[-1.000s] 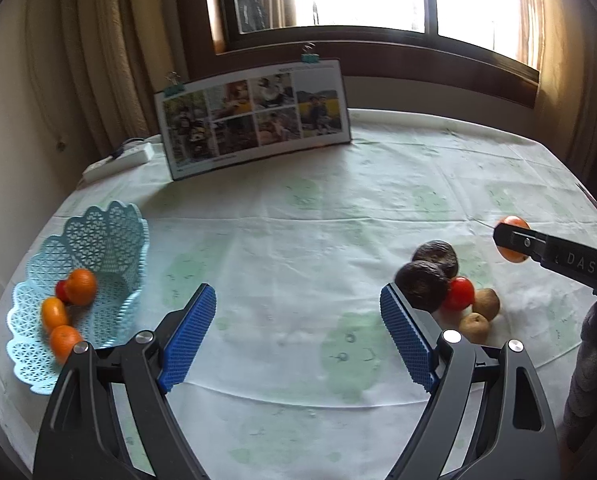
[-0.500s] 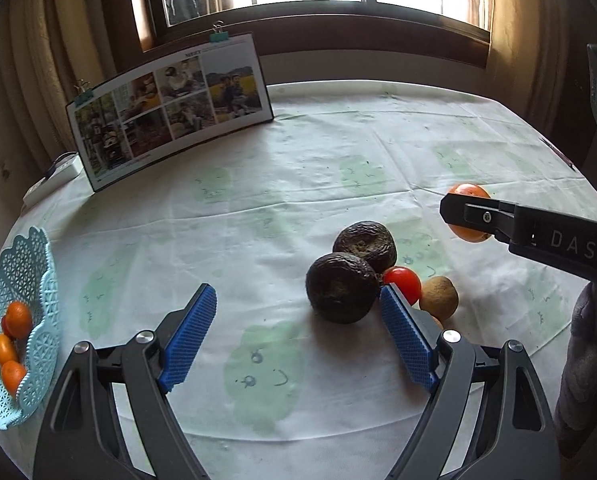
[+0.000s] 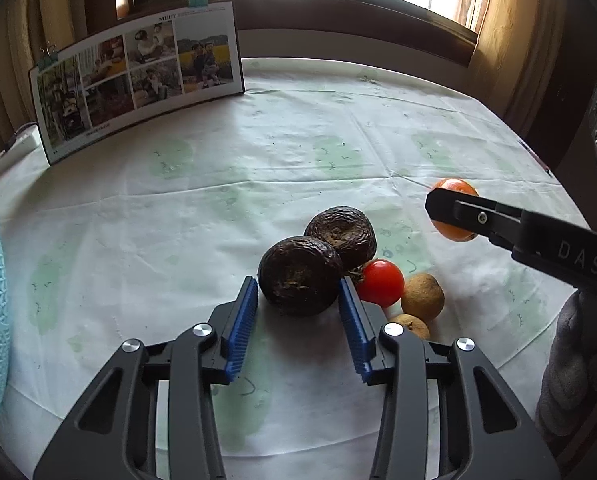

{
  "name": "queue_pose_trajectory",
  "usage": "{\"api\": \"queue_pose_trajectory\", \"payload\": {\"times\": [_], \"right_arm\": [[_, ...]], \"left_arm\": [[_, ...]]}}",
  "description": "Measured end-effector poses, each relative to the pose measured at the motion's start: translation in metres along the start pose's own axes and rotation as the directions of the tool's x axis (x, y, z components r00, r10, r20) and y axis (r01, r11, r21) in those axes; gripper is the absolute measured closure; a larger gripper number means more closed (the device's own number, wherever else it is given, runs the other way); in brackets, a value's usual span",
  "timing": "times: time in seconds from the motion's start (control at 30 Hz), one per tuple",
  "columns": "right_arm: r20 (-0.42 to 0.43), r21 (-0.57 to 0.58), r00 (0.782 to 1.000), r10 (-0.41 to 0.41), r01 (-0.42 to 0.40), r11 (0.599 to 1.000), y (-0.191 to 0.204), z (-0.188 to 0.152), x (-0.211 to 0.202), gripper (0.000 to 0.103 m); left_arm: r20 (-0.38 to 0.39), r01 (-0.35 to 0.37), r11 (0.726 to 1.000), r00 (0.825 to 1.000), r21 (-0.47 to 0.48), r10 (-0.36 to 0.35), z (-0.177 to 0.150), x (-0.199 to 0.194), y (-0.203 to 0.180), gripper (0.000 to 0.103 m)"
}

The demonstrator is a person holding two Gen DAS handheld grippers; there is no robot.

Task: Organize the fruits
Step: 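Grasp the dark avocado with the left tool and lift it, then carry the avocado into the basket and open the left tool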

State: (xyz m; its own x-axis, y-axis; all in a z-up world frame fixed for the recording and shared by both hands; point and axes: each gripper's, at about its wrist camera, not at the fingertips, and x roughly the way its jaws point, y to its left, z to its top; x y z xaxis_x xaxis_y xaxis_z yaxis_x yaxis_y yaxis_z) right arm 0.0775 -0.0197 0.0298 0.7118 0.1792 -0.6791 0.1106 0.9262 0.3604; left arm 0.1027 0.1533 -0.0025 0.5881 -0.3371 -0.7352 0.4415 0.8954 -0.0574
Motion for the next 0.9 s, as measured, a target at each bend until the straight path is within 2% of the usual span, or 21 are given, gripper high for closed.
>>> {"api": "queue_pose_trajectory", "payload": {"times": [0.2,0.37,0.7,0.9], "right_arm": [[-0.002,-0.004,1.000,0.001,-0.001,1.000,0.001,-0.001,0.001,0.065],[0.006,-0.001,1.000,0.004,-0.004,1.000,0.000,-0.001,-0.001,0.065],[0.013,-0.005,1.000,0.011,-0.011,1.000,0.001,-0.002,-0.002,0.065],[0.017,-0.005,1.000,0.013,-0.013,1.000,0.003,-0.002,-0.003,0.065]], "left_arm": [[0.003,0.038,0.999,0.999,-0.024,-0.038,0.003,0.002,0.004,0.060],[0.021,0.032,0.999,0.999,-0.024,-0.031,0.001,-0.003,0.004,0.061],[0.076,-0.059,0.997,0.995,-0.056,0.063,-0.003,-0.027,0.016,0.061],[0.109,-0.126,0.990,0.985,-0.069,0.133,-0.006,-0.041,0.023,0.061]]}}
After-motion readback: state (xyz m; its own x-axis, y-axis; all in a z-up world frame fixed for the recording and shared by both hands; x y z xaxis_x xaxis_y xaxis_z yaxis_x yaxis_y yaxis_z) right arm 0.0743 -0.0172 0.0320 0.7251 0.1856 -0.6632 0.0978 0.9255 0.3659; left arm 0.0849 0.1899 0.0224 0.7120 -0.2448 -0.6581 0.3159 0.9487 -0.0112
